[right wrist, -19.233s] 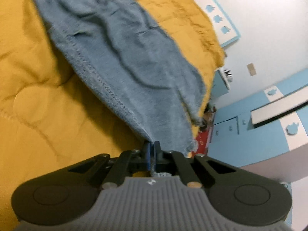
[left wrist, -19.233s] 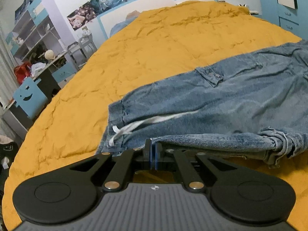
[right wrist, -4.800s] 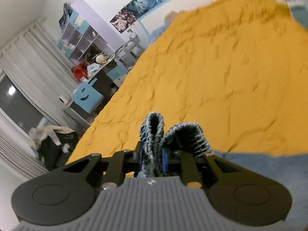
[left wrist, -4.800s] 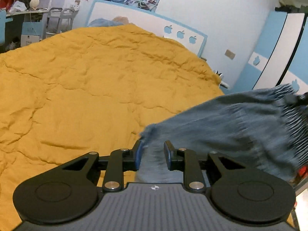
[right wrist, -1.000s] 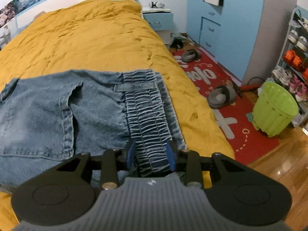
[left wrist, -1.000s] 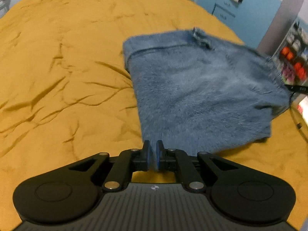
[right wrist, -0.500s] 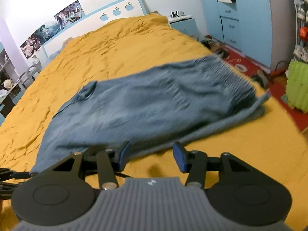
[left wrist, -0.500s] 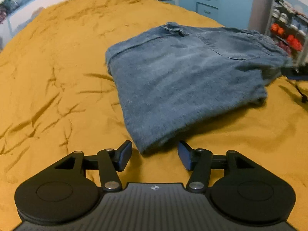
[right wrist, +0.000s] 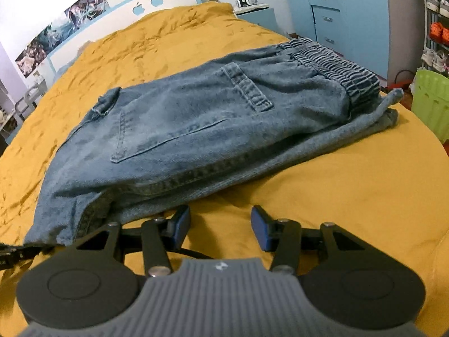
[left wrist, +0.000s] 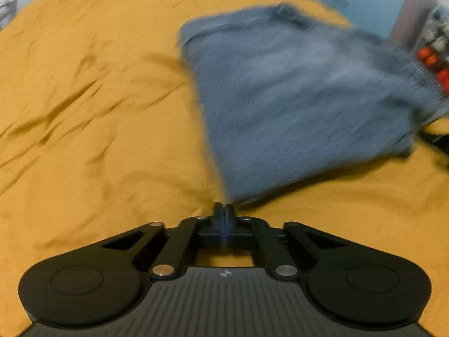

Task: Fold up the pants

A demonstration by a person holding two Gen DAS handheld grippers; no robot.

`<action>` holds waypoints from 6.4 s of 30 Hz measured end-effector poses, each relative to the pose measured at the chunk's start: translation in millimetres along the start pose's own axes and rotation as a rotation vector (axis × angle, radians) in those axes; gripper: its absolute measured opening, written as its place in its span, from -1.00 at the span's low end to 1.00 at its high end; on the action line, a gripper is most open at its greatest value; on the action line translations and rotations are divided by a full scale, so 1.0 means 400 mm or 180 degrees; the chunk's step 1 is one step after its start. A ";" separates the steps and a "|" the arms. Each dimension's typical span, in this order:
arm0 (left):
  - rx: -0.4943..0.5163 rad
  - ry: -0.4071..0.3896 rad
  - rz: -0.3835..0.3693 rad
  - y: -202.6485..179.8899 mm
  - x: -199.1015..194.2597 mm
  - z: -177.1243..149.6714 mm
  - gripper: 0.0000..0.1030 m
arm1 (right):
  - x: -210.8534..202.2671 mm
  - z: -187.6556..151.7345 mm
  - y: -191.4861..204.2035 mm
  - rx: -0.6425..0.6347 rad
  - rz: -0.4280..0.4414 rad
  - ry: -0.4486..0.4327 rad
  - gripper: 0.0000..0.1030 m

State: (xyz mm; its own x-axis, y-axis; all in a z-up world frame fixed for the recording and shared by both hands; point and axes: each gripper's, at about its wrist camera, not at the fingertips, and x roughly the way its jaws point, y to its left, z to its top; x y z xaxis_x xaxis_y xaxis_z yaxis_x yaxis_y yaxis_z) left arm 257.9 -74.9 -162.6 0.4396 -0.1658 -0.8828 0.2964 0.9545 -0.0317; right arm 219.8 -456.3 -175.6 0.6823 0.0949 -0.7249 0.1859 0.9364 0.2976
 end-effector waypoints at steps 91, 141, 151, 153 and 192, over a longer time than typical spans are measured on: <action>-0.2204 -0.0549 -0.2131 0.328 0.073 0.177 0.27 | 0.004 0.208 0.258 -0.1253 0.0486 0.0204 -0.30; -0.2051 -0.0399 -0.2053 0.325 0.071 0.192 0.05 | 0.034 0.312 0.252 -0.1503 0.0494 0.0609 -0.54; -0.2280 -0.0239 -0.2248 0.283 0.213 0.172 -0.28 | 0.030 0.319 0.070 -0.1006 0.0781 0.0531 -0.44; -0.2295 -0.0349 -0.2237 0.283 0.203 0.168 -0.62 | 0.051 0.326 0.098 -0.1182 0.0845 0.0564 -0.49; -0.1410 -0.0530 -0.2050 -0.013 -0.111 0.471 -0.84 | 0.147 0.253 0.218 -0.1946 0.1080 0.1452 -1.00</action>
State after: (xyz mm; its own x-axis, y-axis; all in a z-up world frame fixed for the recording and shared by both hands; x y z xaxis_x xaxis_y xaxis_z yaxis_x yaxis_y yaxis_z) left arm 396.5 -119.0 -34.9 0.4278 -0.7195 -0.5471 0.1861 0.6624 -0.7257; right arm 347.6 -403.3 -129.4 0.2543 0.4093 -0.8762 -0.4846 0.8380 0.2508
